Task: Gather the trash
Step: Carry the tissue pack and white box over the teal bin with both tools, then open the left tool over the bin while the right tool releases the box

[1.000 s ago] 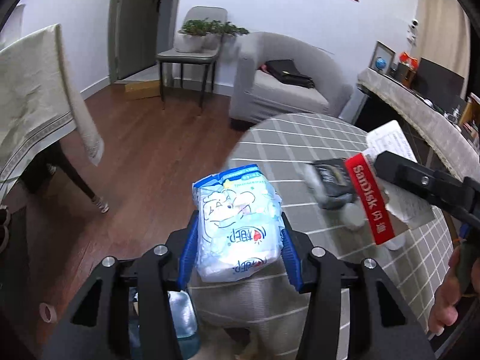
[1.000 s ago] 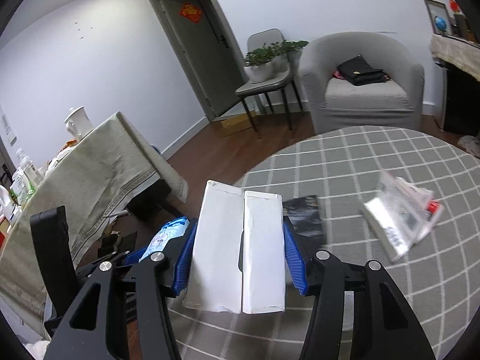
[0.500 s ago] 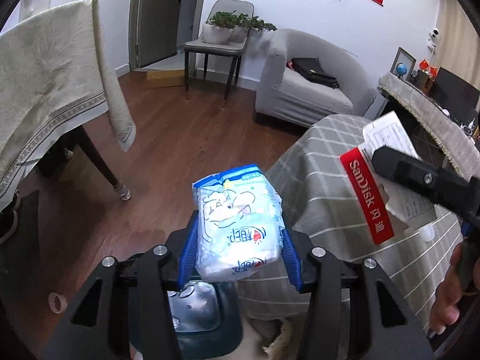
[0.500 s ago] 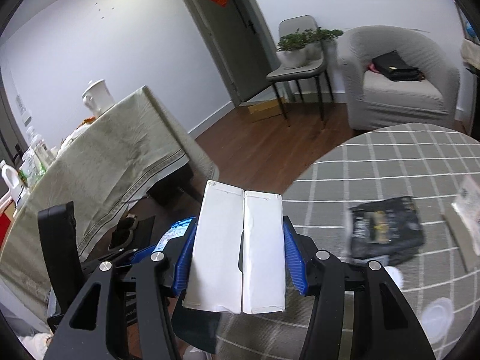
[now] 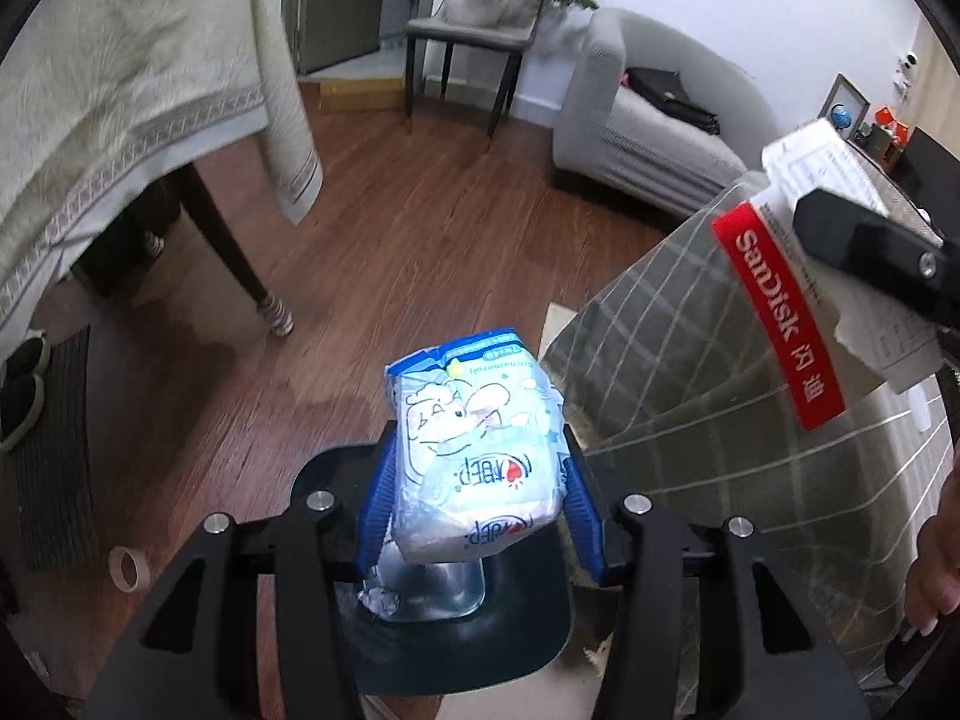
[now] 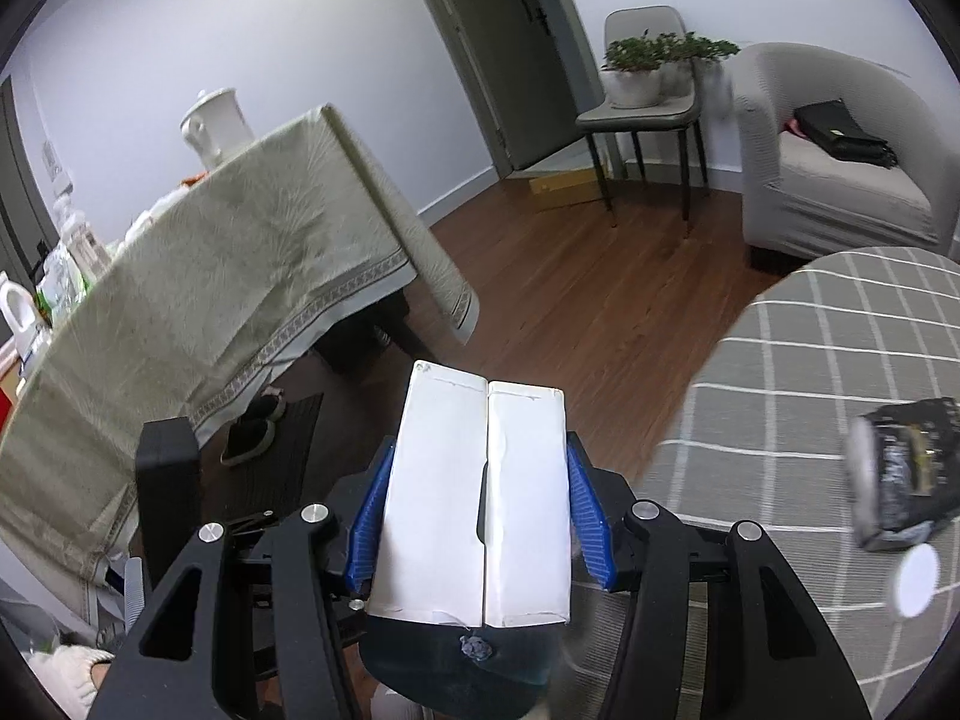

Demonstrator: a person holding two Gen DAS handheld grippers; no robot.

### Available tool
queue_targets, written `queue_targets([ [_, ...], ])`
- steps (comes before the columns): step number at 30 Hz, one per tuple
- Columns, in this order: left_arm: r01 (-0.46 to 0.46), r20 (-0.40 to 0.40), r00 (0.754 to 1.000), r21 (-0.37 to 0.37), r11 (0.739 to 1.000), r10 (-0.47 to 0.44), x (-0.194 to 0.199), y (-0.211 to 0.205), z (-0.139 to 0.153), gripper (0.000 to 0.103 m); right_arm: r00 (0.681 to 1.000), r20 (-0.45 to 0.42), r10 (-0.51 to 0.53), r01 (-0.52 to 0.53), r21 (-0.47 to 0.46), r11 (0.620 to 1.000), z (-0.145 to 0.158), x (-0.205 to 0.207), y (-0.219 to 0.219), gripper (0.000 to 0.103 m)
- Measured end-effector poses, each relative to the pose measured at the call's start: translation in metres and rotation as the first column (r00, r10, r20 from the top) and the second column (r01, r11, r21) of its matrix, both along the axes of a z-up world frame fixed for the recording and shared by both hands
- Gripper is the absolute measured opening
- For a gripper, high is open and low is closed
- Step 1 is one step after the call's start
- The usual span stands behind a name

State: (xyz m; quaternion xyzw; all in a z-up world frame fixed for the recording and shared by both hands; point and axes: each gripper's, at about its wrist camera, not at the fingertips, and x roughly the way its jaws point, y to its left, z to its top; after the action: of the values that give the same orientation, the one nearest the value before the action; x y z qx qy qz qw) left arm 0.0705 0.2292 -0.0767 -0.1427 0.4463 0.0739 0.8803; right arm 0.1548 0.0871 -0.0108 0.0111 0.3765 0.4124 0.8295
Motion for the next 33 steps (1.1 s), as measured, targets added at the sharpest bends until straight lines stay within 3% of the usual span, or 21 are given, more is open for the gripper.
queue_targets([
  [9, 0.014, -0.112, 0.994, -0.002, 1.0, -0.014, -0.003, 0.018, -0.043, 0.053, 0.999, -0.022, 0.038, -0.04, -0.084, 0.996, -0.021, -0.004, 0.041, 0.054],
  [14, 0.027, -0.208, 0.977, -0.053, 0.998, -0.038, -0.004, 0.032, -0.073, 0.054, 0.997, -0.036, 0.064, -0.068, -0.134, 0.989, -0.036, -0.006, 0.059, 0.054],
  [18, 0.038, -0.235, 0.971, -0.048, 0.998, -0.048, -0.009, 0.039, -0.08, 0.063, 0.996, -0.052, 0.075, -0.082, -0.166, 0.983, -0.049, -0.007, 0.068, 0.054],
  [25, 0.024, -0.202, 0.979, -0.058, 0.998, -0.035, -0.019, 0.056, -0.068, 0.068, 0.994, -0.07, 0.086, -0.099, -0.212, 0.972, -0.067, -0.009, 0.082, 0.054],
  [33, -0.017, -0.128, 0.992, -0.057, 0.998, 0.01, -0.03, 0.079, -0.046, 0.062, 0.989, -0.1, 0.113, -0.136, -0.27, 0.953, -0.094, -0.015, 0.104, 0.054],
])
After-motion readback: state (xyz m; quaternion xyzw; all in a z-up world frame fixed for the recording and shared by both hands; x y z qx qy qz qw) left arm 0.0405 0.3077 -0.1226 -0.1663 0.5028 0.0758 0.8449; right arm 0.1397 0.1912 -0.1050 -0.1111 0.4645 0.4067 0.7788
